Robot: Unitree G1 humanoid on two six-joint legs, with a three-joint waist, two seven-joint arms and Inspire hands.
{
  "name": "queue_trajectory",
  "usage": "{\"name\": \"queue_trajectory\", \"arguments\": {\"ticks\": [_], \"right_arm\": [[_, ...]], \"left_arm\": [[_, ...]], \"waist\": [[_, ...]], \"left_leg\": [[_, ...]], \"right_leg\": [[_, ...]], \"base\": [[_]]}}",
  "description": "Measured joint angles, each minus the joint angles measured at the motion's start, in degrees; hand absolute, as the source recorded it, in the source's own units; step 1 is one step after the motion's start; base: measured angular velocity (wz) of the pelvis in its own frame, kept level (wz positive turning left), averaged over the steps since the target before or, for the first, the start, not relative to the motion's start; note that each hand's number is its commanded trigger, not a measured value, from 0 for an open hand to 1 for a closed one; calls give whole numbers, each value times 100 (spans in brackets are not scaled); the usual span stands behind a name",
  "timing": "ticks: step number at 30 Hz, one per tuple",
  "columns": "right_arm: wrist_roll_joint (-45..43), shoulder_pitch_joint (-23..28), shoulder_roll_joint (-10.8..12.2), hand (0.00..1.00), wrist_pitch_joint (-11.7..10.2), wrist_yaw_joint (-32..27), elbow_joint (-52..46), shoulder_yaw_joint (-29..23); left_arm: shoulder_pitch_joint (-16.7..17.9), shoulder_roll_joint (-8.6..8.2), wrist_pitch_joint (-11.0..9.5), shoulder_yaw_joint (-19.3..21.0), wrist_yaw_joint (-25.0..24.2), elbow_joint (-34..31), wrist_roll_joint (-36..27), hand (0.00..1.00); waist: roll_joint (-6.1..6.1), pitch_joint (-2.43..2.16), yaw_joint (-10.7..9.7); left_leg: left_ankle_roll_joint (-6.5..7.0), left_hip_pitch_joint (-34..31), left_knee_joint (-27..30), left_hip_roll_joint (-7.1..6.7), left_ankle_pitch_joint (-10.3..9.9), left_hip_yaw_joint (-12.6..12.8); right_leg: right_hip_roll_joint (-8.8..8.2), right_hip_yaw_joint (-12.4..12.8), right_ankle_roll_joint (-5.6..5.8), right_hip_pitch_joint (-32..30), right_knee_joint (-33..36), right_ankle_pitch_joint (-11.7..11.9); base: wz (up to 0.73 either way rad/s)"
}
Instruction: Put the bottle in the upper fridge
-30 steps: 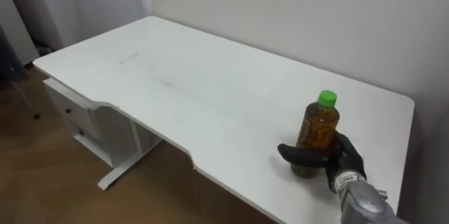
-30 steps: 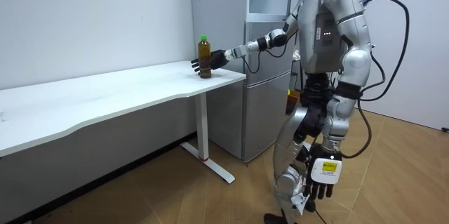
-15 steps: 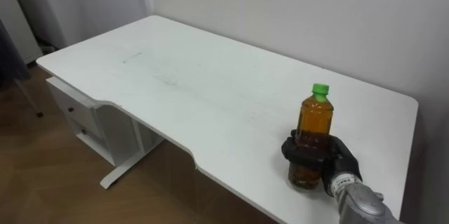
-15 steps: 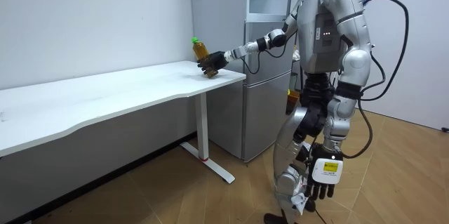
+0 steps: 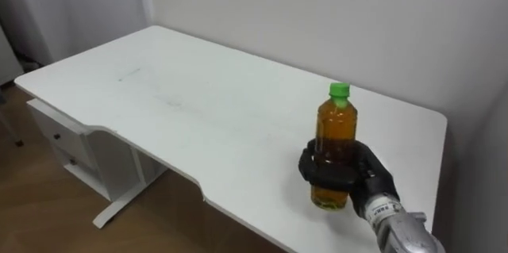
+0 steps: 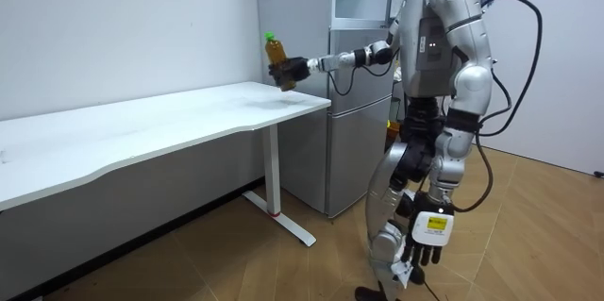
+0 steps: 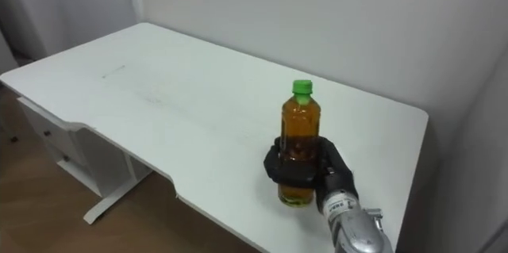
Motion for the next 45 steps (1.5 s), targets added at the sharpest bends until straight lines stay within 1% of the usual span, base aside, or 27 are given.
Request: {"name": "queue_trajectory", "arguments": {"ticks": [1, 3, 5, 6, 7, 9, 10, 11, 12, 13, 15, 17, 19, 21, 23, 26, 28, 29, 30, 31, 33, 36, 38, 40, 41, 43, 45], "right_arm": [[-124, 92, -56, 100, 33, 13, -241, 4], [-313, 306, -129, 100, 111, 47, -760, 0], [-354, 436, -168, 100, 113, 175, -1142, -1], [-350, 506, -169, 100, 113, 224, -1335, -1], [-349, 535, -169, 100, 113, 268, -1460, 1], [-360, 537, -175, 100, 113, 342, -1562, -8], [-381, 547, -191, 100, 125, 367, -1630, -16], [-376, 550, -199, 100, 147, 373, -1690, -19], [-368, 550, -237, 100, 199, 387, -1863, -27], [-345, 549, -342, 100, 230, 441, -2059, -36], [-342, 550, -442, 100, 232, 533, -2317, -134], [-349, 550, -442, 100, 232, 572, -2487, -285], [-353, 555, -444, 100, 233, 588, -2745, -474], [-355, 557, -444, 100, 232, 568, -2912, -536], [-367, 563, -446, 100, 232, 552, -3088, -559], [-548, 563, -447, 100, 232, 590, -3340, -574], [-584, 564, -478, 100, 232, 640, -3484, -585], [-607, 564, -529, 100, 232, 696, -3589, -621], [-663, 569, -562, 100, 232, 749, -3676, -701], [-667, 625, -587, 100, 232, 753, -3785, -812], [-664, 806, -599, 100, 232, 749, -4013, -1076], [-663, 935, -638, 100, 232, 711, -4183, -1382], [-667, 964, -654, 100, 232, 652, -4183, -1438], [-742, 987, -653, 100, 232, 616, -4183, -1440], [-793, 988, -654, 100, 232, 615, -4183, -1441], [-940, 988, -655, 100, 232, 595, -4207, -1466], [-1049, 988, -656, 100, 234, 555, -4224, -1526]], "left_arm": [[26, 0, -3, 4, 4, -44, 73, 0], [83, -9, -2, 35, 18, -89, 219, 0], [95, -21, 2, 120, 44, -87, 278, 0], [98, -25, 1, 180, 53, -86, 293, 0], [93, -30, -9, 215, 61, -89, 317, 0], [92, -41, -25, 258, 60, -89, 349, 0], [101, -62, -38, 275, 60, -78, 379, 0], [106, -69, -45, 284, 60, -62, 379, 0], [96, -75, -73, 320, 62, 9, 379, 0], [101, -76, -98, 319, 64, 61, 378, 0], [99, -76, -114, 323, 62, 137, 379, 0], [88, -79, -120, 355, 51, 216, 386, 0], [38, -83, -152, 435, 21, 358, 386, 0], [24, -83, -150, 438, -12, 395, 385, 0], [8, -82, -153, 442, -34, 402, 385, 0], [-64, -74, -172, 442, -54, 423, 398, 0], [-66, -74, -172, 442, -58, 440, 407, 0], [-72, -75, -171, 442, -66, 458, 407, 0], [-83, -75, -171, 451, -77, 491, 414, 0], [-70, -79, -171, 520, -84, 504, 477, 0], [-43, -80, -171, 638, -89, 503, 504, 0], [-21, -79, -171, 660, -87, 504, 507, 0], [-12, -73, -171, 660, -83, 505, 516, 0], [-12, -48, -169, 654, -72, 500, 515, 0], [-10, -46, -168, 654, -71, 500, 515, 0], [37, -44, -167, 658, -64, 473, 522, 0], [36, -44, -166, 662, -59, 467, 536, 0]], "waist": [[27, -18, -28], [36, -83, -41], [44, -95, -77], [29, -127, -99], [17, -136, -131], [-2, -154, -221], [-27, -169, -306], [-37, -174, -326], [-51, -173, -373], [-61, -173, -438], [-76, -164, -515], [-87, -159, -544], [-104, -146, -641], [-104, -140, -680], [-74, -119, -715], [-67, -113, -800], [-54, -105, -824], [-43, -102, -846], [-36, -97, -896], [-43, -101, -954], [-57, -111, -982], [-59, -112, -1019], [-60, -113, -1042], [-76, -119, -1149], [-78, -121, -1175], [-78, -122, -1288], [-77, -123, -1299]], "left_leg": [[0, 75, -40, -3, 0, 20], [3, 193, -152, 0, 3, 118], [2, 353, -242, 6, 4, 178], [-5, 448, -328, 6, 8, 214], [-7, 537, -356, 7, 9, 266], [-13, 642, -418, 4, 11, 319], [-24, 719, -490, 10, 19, 336], [-32, 744, -523, 17, 28, 343], [-34, 770, -548, 24, 34, 368], [-34, 781, -553, 6, 34, 419], [-35, 823, -562, 12, 35, 471], [-36, 875, -600, 16, 35, 471], [-36, 887, -609, 16, 35, 473], [-37, 924, -607, 40, 33, 523], [-40, 971, -619, 71, 25, 572], [-50, 981, -638, 95, 19, 612], [-65, 1014, -656, 114, 10, 643], [-67, 1024, -683, 120, 9, 660], [-67, 1038, -707, 116, 9, 666], [-68, 1060, -719, 111, 9, 687], [-71, 1078, -725, 108, 7, 734], [-74, 1122, -746, 128, 5, 808], [-88, 1175, -768, 166, -6, 863], [-105, 1196, -770, 194, -18, 935], [-107, 1200, -769, 197, -19, 939], [-121, 1211, -766, 208, -27, 945], [-131, 1227, -762, 213, -34, 955]], "right_leg": [[3, 65, 7, 45, -15, 6], [2, 142, 10, 73, -19, 8], [14, 239, 10, 164, -32, 7], [24, 286, 10, 215, -55, 8], [42, 349, 10, 279, -86, 9], [56, 424, 8, 340, -99, 10], [60, 500, 9, 357, -96, 10], [61, 531, 9, 357, -96, 10], [68, 557, 9, 357, -96, 10], [70, 569, 8, 358, -95, 10], [72, 609, 8, 359, -96, 10], [80, 654, 8, 379, -103, 10], [80, 663, 9, 382, -112, 10], [91, 729, 8, 396, -143, 12], [114, 741, 12, 452, -211, 46], [143, 792, 7, 449, -221, 50], [170, 862, -7, 450, -253, 59], [183, 881, -15, 454, -292, 77], [191, 887, -17, 454, -294, 85], [196, 894, -17, 465, -294, 85], [199, 901, -17, 466, -292, 85], [202, 962, -17, 452, -291, 85], [219, 1040, -20, 452, -287, 87], [240, 1040, -40, 450, -283, 102], [244, 1041, -41, 451, -281, 103], [261, 1047, -49, 451, -279, 107], [277, 1073, -60, 453, -278, 114]], "base": [[-7], [-22], [-26], [-28], [-24], [-16], [-15], [-19], [-14], [-11], [-13], [-13], [0], [-11], [-11], [-5], [-16], [-13], [-8], [-3], [-9], [-17], [-23], [-15], [-6], [-4], [-9]]}}
